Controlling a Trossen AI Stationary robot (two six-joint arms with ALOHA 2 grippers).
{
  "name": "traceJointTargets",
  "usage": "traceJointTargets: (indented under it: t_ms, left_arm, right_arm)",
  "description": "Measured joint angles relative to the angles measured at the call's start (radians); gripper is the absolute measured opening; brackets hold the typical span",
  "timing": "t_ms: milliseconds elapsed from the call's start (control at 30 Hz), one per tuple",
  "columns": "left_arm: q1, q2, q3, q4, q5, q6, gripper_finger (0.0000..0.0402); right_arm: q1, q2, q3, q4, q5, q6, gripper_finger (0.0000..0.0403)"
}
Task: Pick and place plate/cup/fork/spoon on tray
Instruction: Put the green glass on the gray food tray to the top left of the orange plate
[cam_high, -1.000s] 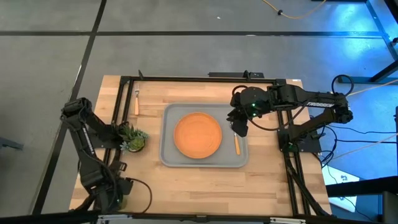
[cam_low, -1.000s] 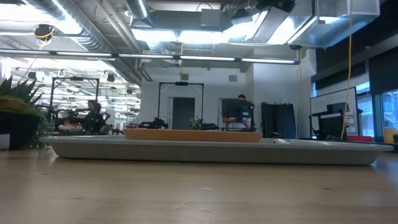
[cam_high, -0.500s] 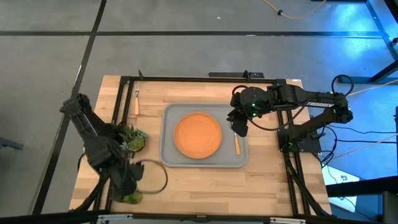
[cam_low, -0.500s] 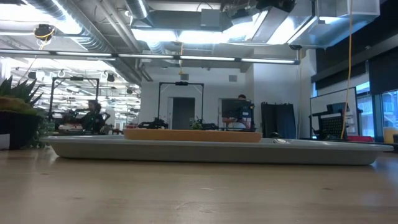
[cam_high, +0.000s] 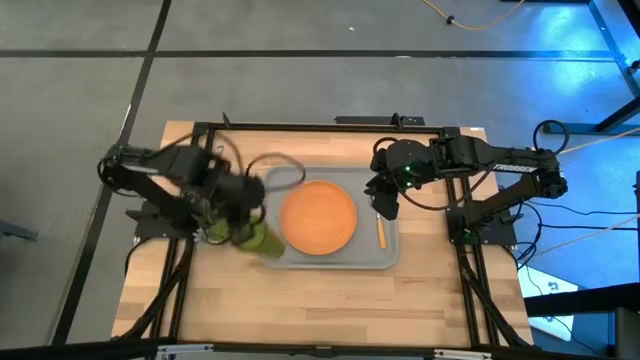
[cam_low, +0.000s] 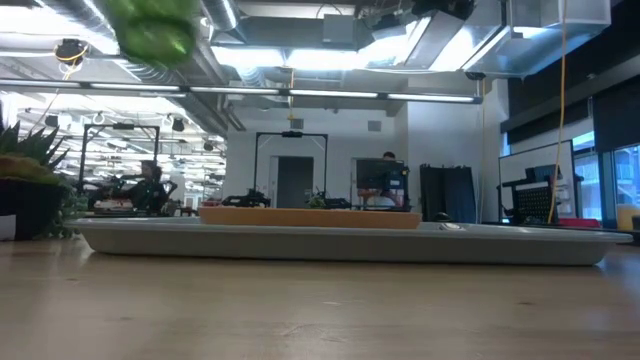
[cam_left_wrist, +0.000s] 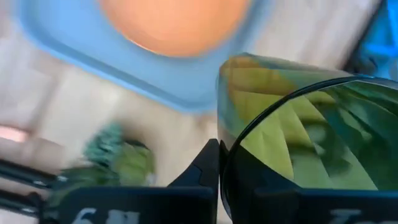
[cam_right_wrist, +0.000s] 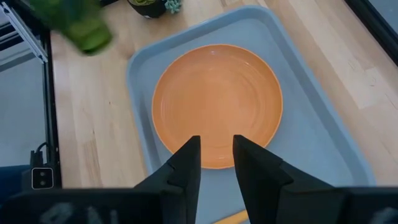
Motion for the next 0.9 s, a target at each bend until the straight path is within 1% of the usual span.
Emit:
traceJointTargets:
  t_ms: [167, 367, 533, 667, 767, 900]
  left_arm:
    - [0.188, 0.016, 0.000, -0.003, -0.061, 0.098, 0.0002]
    - [0.409, 0.072, 0.000, 0.000, -0.116, 0.311, 0.0002]
    - [0.566, 0.150, 0.000, 0.000, -0.116, 0.480, 0.0002]
    - [0.639, 0.240, 0.000, 0.001, -0.099, 0.591, 0.0002]
    - [0.662, 0.298, 0.000, 0.006, -0.094, 0.655, 0.0002]
    - [0.671, 0.353, 0.000, 0.056, -0.075, 0.717, 0.0002]
  right_arm:
    - [0.000, 0.000, 0.000, 0.000, 0.000, -0.024, 0.0099]
    - [0.000, 0.000, 0.000, 0.000, 0.000, -0.023, 0.0099]
    - [0.000, 0.000, 0.000, 0.000, 0.000, -0.023, 0.0099]
    - [0.000, 0.000, 0.000, 0.000, 0.000, -0.023, 0.0099]
    - [0.000, 0.000, 0.000, 0.000, 0.000, -0.023, 0.0099]
    - [0.000, 0.000, 0.000, 0.000, 0.000, -0.023, 0.0099]
